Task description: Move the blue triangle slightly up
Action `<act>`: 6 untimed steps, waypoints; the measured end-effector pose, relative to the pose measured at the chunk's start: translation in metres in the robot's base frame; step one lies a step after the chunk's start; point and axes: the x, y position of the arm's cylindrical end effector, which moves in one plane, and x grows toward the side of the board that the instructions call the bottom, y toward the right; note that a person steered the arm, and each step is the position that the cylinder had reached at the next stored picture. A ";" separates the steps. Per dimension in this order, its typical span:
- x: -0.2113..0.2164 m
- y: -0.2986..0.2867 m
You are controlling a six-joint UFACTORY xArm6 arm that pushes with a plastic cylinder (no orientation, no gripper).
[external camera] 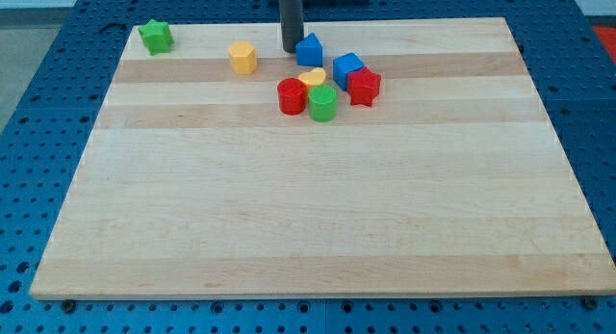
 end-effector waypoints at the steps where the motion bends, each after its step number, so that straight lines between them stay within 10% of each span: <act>1: 0.021 -0.028; 6: 0.035 0.050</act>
